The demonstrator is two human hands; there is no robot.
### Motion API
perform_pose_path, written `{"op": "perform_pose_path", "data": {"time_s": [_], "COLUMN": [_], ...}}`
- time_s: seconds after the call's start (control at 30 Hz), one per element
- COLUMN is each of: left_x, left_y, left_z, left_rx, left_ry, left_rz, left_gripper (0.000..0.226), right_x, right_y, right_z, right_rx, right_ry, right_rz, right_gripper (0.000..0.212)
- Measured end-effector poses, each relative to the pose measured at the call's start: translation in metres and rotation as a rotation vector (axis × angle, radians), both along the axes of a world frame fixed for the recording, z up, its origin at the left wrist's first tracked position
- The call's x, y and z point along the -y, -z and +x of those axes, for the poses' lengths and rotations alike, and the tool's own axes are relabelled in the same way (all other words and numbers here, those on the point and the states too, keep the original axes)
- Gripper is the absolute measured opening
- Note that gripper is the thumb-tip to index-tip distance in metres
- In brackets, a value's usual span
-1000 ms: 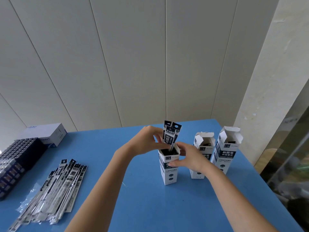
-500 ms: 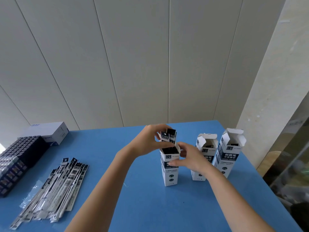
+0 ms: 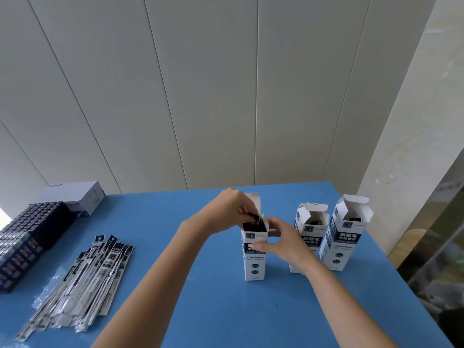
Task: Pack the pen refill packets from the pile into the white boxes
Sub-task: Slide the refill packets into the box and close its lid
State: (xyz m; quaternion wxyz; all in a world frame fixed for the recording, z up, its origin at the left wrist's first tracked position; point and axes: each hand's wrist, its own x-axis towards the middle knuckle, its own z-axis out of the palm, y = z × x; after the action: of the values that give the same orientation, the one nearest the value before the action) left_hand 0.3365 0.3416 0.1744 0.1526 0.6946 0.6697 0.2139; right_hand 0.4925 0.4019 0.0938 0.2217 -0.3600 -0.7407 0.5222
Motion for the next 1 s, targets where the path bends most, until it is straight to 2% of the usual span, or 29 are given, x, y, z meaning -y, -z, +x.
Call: {"op": "perform_pose_path", "data": {"time_s": [0.1,0.2,0.5,0.63,0.73,0.87,1.0], "left_x": [-0.002,-0.001,-0.003,0.005,0.02,0.041,0.069], "left_y": [0.002,-0.003,0.001,0.004,0.011,0.036,0.065], "left_z": [0.007,0.009,0.016,0.012,0.005,-0.004,-0.014], "left_rx": [-0.167,-0.23,-0.269,-0.149,0.017,0.062,0.034], "left_ry": [0.043,0.042,-0.004,-0.02,-0.122,-0.342,-0.544], "left_rz": [-0.067,-0.075,-0.077,-0.024,0.117,0.375,0.297], "left_gripper": [0.014,0.013,0.025,0.022,0.018,0.02,0.022], "right_x": [0.002,0.003,0.002,0.003,0.005,0.01,0.018], "right_y": [0.002,0.003,0.007,0.008,0.015,0.028,0.04], "right_z": [0.0,0.001,0.003,0.004,0.005,0.007,0.01], "right_rx": [-0.017,-0.025,-0.045,-0.087,-0.104,-0.056,0.027], "right_ry": [0.01,0.006,-0.007,-0.01,-0.017,-0.033,-0.032], "right_rz": [-0.003,-0.006,-0.002,0.002,-0.021,-0.007,-0.026], "right_gripper": [0.046,0.048,0.046,0.044,0.046,0.051,0.06]}}
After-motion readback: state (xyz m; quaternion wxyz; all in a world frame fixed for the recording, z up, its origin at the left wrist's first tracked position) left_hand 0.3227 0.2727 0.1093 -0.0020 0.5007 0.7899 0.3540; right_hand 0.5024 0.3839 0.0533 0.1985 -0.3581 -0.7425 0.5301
